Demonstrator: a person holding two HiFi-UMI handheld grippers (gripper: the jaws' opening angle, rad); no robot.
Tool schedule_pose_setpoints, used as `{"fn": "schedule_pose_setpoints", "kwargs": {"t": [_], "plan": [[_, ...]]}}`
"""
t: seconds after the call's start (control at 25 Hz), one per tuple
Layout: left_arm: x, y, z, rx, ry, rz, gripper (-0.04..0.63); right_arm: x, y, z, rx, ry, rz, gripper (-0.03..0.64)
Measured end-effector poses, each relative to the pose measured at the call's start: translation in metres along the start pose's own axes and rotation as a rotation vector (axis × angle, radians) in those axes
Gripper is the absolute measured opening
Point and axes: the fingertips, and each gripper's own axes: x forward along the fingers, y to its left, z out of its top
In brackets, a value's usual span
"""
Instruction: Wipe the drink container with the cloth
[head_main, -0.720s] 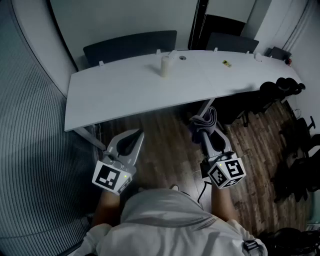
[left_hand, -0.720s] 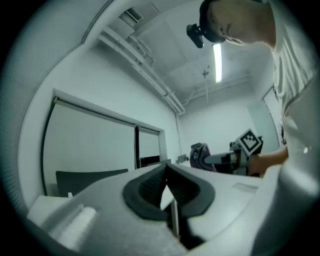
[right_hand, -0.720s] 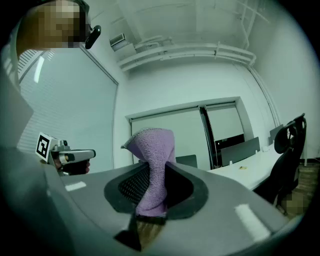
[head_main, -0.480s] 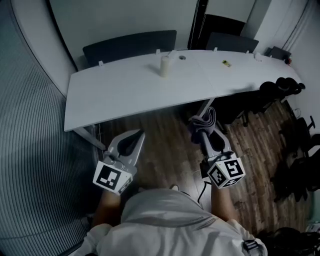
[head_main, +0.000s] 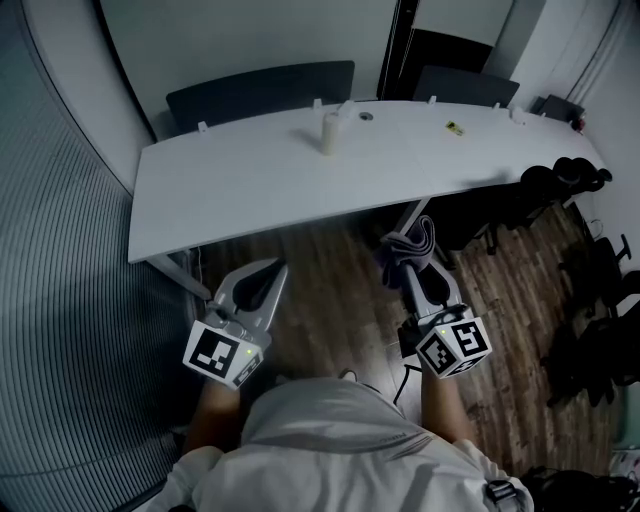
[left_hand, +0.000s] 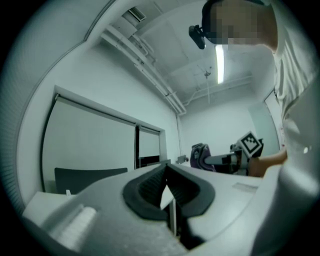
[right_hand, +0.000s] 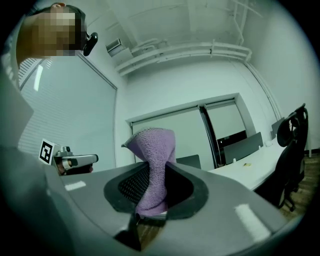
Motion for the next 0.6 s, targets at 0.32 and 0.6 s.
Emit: {"fn": "schedule_pose_setpoints", "kwargs": {"t": [0.32, 0.6], "plan": [[0.028, -0.018, -0.004, -0.018, 0.003, 0.006, 0.002, -0.017, -0.036, 0.003, 0.002, 0.021, 0.01, 0.092], [0.061, -0.05, -0.022, -0.027, 0.025, 0.043, 0.003, -0.033, -0.085, -0.009, 0.035, 0.042, 0.046, 0.092]]}}
